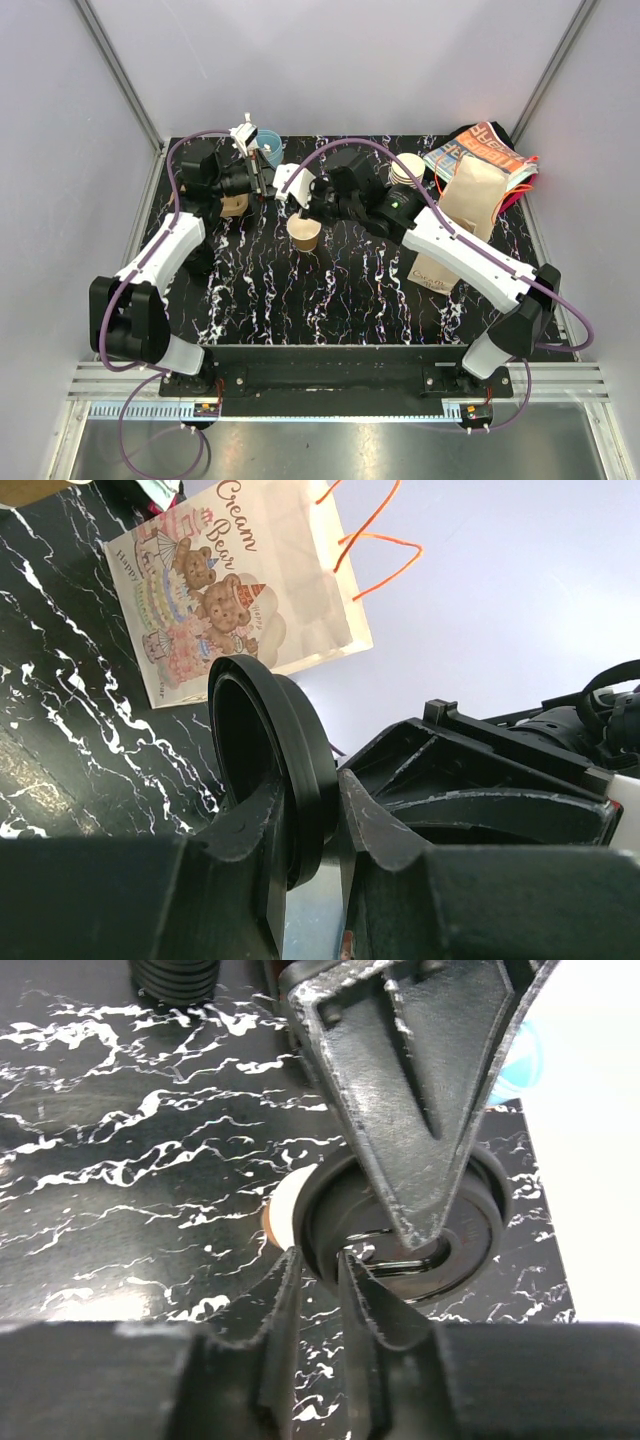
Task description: Pack the takeout coffee
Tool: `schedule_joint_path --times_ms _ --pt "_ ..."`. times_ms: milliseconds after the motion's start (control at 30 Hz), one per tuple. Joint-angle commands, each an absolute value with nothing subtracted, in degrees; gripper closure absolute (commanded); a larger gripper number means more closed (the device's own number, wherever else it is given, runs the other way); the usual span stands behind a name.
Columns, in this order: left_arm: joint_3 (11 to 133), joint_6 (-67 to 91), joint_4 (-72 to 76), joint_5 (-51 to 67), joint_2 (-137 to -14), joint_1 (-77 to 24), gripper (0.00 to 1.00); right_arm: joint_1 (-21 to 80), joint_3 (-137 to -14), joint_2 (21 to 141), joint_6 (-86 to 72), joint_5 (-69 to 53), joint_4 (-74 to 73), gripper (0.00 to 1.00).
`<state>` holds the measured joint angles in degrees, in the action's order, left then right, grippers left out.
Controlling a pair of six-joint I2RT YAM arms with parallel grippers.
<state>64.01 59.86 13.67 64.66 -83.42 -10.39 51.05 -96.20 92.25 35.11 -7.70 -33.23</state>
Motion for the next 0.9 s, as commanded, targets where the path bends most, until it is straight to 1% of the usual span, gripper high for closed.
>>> schedule_joint_path --times_ms 0,67,100,167,200,233,267,400,500,533,567,600,633,667,733,767,833,867 --pt "63.3 62.8 20.3 65.3 -80.9 -10.3 0.94 52.0 -96.7 92.9 35.9 -5.7 -30.3 0.79" --pt "63.2 62.9 20.7 65.5 -80.9 -10.3 0.94 51.9 -96.7 93.3 36.1 -5.6 -30.3 0.83" --pt "63.2 62.9 20.7 65.6 -80.9 -10.3 0.94 51.9 -96.9 93.6 36.1 -5.6 -30.3 0.88" --pt "63.1 63.1 20.9 65.7 -80.8 -10.4 0.94 52.1 -96.9 94.0 36.4 -5.7 -30.5 0.91" --pt "63.0 63.1 20.9 65.7 -80.7 -10.4 0.94 52.0 -97.2 94.1 36.4 -5.7 -30.5 0.97" --pt "63.0 63.1 21.0 65.7 -80.7 -10.3 0.94 52.1 -97.4 94.3 36.5 -6.0 -30.9 0.99" --pt "62.9 63.1 21.0 65.7 -80.7 -10.4 0.94 52.0 -97.6 94.4 36.5 -6.2 -31.2 1.00" --pt "63.1 63.0 21.0 65.9 -80.7 -10.2 0.92 52.1 -98.8 94.7 36.4 -7.6 -33.0 1.00" --pt "63.5 62.9 21.0 66.0 -80.7 -9.7 0.82 52.1 -99.4 94.4 36.5 -9.2 -35.0 1.00" --pt "63.6 62.8 21.0 66.0 -80.8 -9.1 0.75 52.1 -99.4 94.3 36.5 -9.8 -35.7 1.00" --pt "63.6 62.7 21.0 66.0 -80.6 -8.8 0.61 52.2 -99.5 94.2 36.5 -9.9 -36.1 1.00" --pt "63.8 62.4 20.9 66.1 -80.6 -8.5 0.54 52.2 -99.7 94.1 36.5 -10.3 -36.5 1.00" --pt "63.8 62.2 20.5 66.1 -80.5 -7.7 0.49 52.2 -99.7 94.0 36.6 -10.6 -37.2 1.00" --pt "64.1 61.5 20.2 66.3 -80.4 -7.3 0.38 52.1 -99.8 94.0 36.7 -10.9 -37.6 1.00" --pt "64.9 58.6 16.8 66.3 -80.5 -6.0 0.32 52.1 -99.9 93.9 37.3 -11.6 -38.9 1.00" --pt "66.1 57.7 15.5 66.5 -80.6 -5.5 0.27 52.2 -99.9 93.8 37.4 -11.9 -39.3 1.00" --pt "67.2 54.4 11.8 66.9 -80.7 -4.2 0.22 52.2 -99.8 93.5 37.6 -12.4 -40.1 1.00" --pt "69.0 52.7 10.0 67.4 -80.7 -3.8 0.18 52.2 -99.7 93.4 37.6 -12.5 -40.3 1.00"
